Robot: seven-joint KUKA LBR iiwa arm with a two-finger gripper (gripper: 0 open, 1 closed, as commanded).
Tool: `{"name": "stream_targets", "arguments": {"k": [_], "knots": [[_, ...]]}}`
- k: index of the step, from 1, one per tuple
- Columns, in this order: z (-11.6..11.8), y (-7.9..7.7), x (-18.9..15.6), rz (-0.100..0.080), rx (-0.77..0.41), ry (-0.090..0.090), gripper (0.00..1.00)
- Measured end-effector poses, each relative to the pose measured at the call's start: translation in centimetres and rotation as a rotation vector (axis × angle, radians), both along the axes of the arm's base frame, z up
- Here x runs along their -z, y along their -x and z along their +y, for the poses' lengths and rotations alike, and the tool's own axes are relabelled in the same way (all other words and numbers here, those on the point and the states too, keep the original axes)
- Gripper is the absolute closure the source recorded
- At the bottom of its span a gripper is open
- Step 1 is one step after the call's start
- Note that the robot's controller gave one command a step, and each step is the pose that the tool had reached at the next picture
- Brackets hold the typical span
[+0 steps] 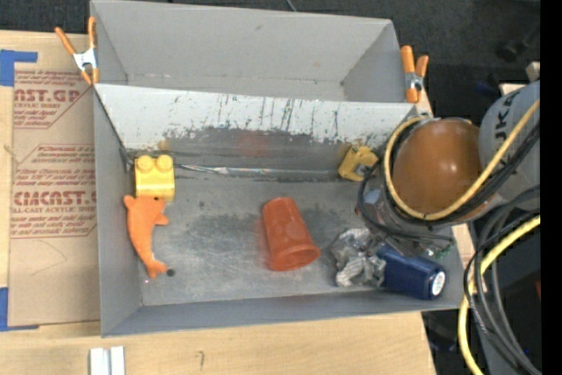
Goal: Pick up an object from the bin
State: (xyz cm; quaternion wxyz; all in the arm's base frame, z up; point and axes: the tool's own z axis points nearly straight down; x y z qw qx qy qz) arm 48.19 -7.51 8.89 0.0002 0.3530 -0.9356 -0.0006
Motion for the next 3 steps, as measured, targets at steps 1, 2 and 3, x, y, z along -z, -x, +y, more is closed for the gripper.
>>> {"name": "stream_targets", "arguments": {"k": [1, 2, 3], "knots": [[0.0, 0.1, -1.0, 0.004, 0.0, -0.001, 1.0], [0.1, 0.0, -2.4, 0.0, 0.001, 0.0, 1.0], [0.1, -0.1, -3.0, -0.004, 0.001, 0.0, 1.0]]}}
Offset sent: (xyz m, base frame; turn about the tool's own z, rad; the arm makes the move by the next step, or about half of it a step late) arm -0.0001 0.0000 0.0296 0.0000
